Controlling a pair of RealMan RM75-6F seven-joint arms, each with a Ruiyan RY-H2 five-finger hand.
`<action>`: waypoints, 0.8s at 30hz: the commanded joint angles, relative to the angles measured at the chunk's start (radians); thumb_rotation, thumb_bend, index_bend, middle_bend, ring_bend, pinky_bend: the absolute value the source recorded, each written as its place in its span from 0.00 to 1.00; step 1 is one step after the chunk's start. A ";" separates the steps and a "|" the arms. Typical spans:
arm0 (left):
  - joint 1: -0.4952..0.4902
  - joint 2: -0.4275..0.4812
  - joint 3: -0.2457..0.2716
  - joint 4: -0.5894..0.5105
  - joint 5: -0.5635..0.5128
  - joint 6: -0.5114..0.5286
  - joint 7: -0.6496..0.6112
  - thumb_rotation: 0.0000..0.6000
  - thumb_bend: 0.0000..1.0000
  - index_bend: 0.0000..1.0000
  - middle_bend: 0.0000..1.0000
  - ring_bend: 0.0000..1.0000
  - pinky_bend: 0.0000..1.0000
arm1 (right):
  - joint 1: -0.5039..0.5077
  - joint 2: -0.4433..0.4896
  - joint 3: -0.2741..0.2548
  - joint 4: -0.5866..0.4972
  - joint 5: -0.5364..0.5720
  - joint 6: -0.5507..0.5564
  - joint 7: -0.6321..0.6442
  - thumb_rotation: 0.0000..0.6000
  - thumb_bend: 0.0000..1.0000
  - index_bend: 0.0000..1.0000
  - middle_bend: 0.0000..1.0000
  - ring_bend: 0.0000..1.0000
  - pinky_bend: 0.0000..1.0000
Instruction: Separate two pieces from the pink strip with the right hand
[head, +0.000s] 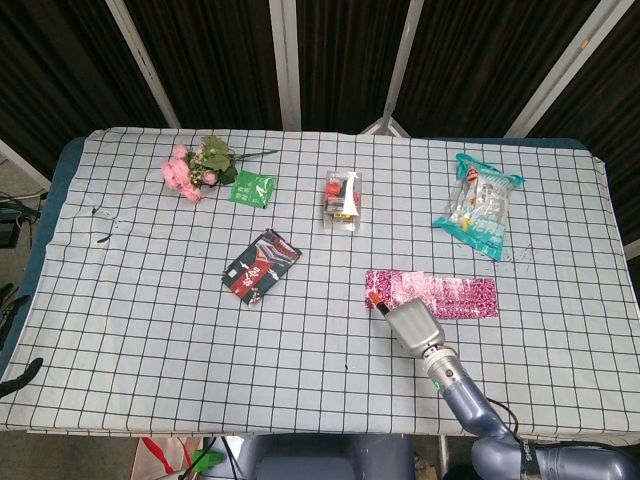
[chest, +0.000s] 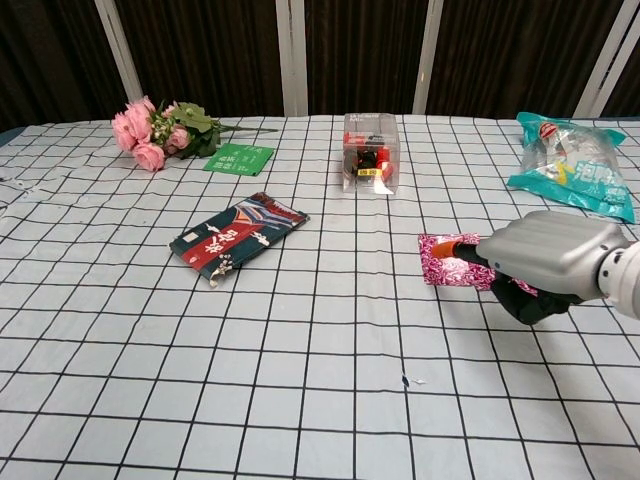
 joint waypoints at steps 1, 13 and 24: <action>0.000 0.001 -0.002 0.000 -0.004 0.000 -0.001 1.00 0.35 0.15 0.00 0.00 0.09 | 0.030 -0.015 -0.005 0.006 0.063 0.011 -0.040 1.00 0.81 0.06 0.80 0.83 0.69; -0.002 -0.001 -0.001 -0.003 -0.008 -0.005 0.010 1.00 0.35 0.15 0.00 0.00 0.09 | 0.078 -0.015 -0.028 0.012 0.183 0.042 -0.069 1.00 0.81 0.06 0.80 0.83 0.69; -0.003 -0.002 0.000 -0.005 -0.010 -0.005 0.015 1.00 0.35 0.15 0.00 0.00 0.09 | 0.118 -0.028 -0.058 0.015 0.228 0.055 -0.074 1.00 0.81 0.07 0.80 0.84 0.69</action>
